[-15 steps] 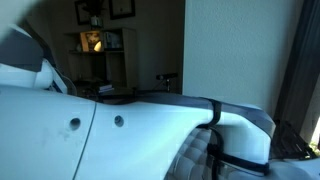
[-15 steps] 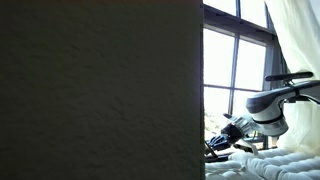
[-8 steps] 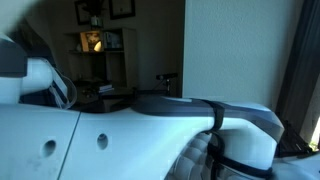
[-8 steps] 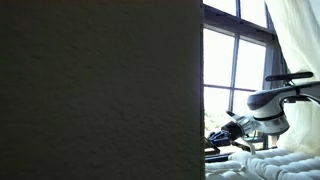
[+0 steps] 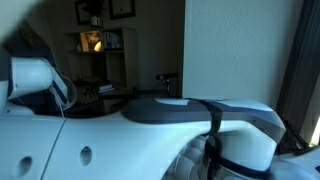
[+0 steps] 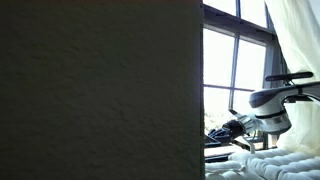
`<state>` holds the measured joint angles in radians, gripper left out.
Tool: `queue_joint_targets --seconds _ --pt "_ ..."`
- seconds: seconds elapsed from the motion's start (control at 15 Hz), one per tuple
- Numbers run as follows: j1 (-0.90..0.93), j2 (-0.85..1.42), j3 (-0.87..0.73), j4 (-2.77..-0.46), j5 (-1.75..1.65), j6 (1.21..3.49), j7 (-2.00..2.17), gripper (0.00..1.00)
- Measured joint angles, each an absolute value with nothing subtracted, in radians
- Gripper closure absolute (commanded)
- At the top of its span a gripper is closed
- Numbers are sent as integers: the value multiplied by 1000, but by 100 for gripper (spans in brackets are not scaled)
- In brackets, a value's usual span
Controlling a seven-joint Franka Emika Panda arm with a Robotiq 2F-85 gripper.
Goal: Open the slot in the window screen
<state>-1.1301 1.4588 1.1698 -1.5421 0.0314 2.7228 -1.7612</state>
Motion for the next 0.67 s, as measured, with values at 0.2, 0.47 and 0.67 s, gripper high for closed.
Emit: queue_joint_targets --seconds 0.2,0.47,0.67 --pt "-1159 1473 1207 -1574 109 2746 -1866 100" --pt "-1175 1473 1235 -1605 263 2769 -2023 100" --pt "-1175 1473 1240 -1610 357 2774 -2111 100"
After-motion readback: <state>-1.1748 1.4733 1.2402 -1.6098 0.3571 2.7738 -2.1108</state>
